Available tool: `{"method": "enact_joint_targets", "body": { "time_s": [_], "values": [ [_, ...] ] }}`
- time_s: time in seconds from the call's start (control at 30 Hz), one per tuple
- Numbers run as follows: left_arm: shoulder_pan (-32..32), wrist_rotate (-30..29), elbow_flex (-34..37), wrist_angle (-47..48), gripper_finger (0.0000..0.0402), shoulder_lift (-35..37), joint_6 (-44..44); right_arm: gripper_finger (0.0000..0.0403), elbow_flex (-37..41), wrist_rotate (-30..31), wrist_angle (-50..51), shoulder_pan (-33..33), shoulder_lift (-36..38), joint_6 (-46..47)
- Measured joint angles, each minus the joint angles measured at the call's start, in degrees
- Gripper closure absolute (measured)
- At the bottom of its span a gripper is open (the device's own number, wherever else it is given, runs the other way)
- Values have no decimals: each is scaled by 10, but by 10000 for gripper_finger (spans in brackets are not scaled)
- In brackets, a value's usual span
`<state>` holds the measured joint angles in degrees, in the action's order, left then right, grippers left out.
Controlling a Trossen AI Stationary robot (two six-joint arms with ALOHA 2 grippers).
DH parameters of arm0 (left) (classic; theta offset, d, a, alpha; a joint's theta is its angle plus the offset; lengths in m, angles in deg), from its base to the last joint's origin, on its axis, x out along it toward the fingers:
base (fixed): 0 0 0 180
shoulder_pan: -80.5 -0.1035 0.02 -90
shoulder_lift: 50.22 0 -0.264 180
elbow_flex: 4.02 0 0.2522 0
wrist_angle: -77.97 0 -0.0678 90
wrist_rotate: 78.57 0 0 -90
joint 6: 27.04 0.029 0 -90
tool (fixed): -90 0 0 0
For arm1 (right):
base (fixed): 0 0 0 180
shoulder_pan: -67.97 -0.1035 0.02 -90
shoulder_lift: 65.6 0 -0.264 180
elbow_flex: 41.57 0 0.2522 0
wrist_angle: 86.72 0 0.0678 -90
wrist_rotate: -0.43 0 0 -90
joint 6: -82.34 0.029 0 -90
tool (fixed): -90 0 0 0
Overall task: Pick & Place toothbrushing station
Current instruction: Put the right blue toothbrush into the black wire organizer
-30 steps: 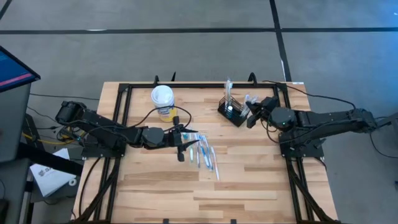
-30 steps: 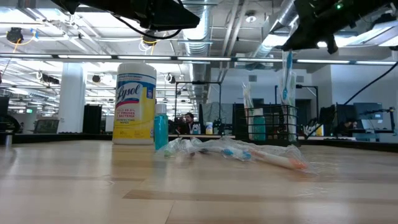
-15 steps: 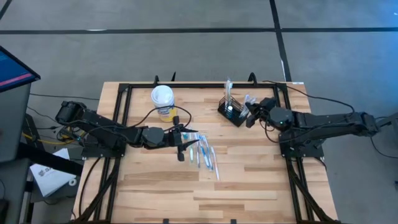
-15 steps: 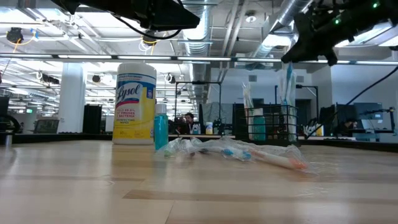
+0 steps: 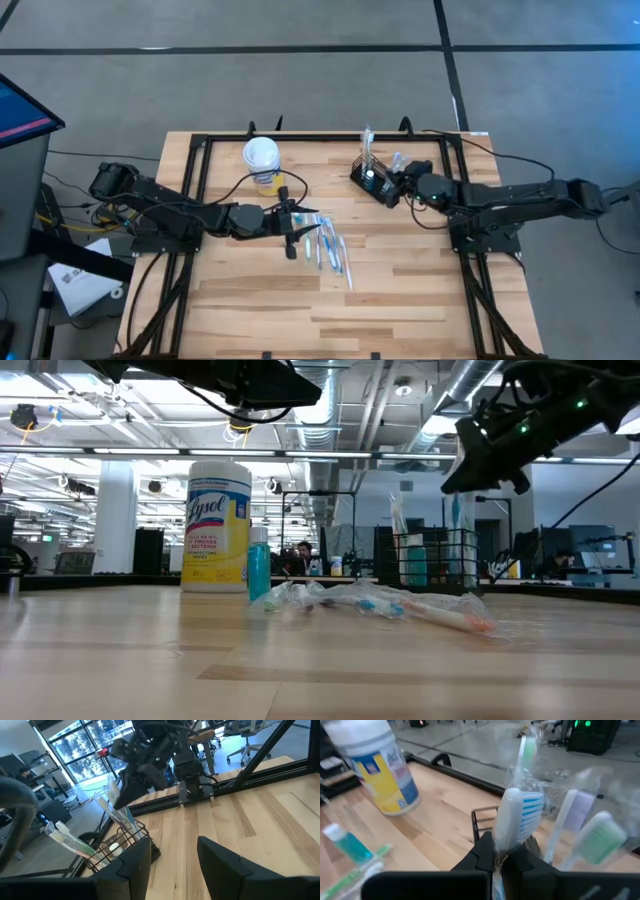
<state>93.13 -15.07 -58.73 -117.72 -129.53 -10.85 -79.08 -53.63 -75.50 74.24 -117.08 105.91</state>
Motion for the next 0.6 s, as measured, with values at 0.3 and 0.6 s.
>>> {"method": "enact_joint_targets", "body": {
  "time_s": [0.3, 0.6],
  "values": [
    [0, 0, 0, 0, 247, 0, 0, 397, 0, -16, -24, 6, -55, 0],
    [0, 0, 0, 1, 247, 0, -2, 363, 0, -14, -35, 6, -79, 5]
  ]
}}
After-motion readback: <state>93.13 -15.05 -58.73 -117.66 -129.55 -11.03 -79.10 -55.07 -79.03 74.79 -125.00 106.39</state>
